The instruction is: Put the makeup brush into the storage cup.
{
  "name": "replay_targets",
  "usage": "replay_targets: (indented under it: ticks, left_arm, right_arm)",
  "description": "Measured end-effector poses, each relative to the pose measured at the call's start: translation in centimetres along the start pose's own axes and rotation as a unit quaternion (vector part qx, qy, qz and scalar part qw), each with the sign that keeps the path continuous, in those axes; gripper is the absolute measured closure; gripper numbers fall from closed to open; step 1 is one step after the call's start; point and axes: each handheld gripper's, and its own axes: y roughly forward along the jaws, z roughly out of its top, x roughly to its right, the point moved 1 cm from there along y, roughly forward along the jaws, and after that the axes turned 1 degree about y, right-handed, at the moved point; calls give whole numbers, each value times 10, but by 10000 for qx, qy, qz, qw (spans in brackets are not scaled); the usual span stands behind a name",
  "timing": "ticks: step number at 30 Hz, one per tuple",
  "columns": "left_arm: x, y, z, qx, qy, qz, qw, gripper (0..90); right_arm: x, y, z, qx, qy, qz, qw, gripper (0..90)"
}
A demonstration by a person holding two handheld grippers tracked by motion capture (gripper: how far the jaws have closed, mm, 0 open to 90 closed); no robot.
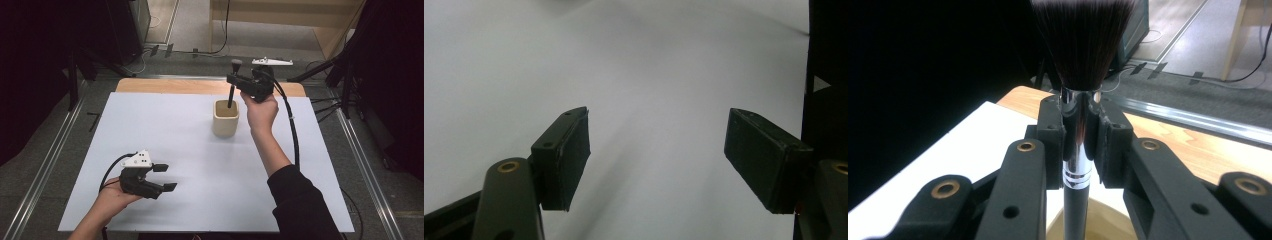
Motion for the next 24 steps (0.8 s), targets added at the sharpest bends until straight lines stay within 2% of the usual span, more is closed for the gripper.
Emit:
replay_targets:
  ticks: [9,13,18,24]
  left_arm:
    - [0,0,0,35,-7,-18,10000,270]
    - [0,0,0,26,-5,-18,10000,269]
    - [0,0,0,16,6,-24,10000,269]
    - [0,0,0,24,-7,-28,10000,269]
  right_arm:
    - [-4,10,-9,147,-83,-223,9996,778]
    - [-4,13,-12,127,-124,-285,9994,778]
    - [-5,13,-14,246,-173,-303,9991,778]
    - [-2,15,-19,218,-141,-348,9991,778]
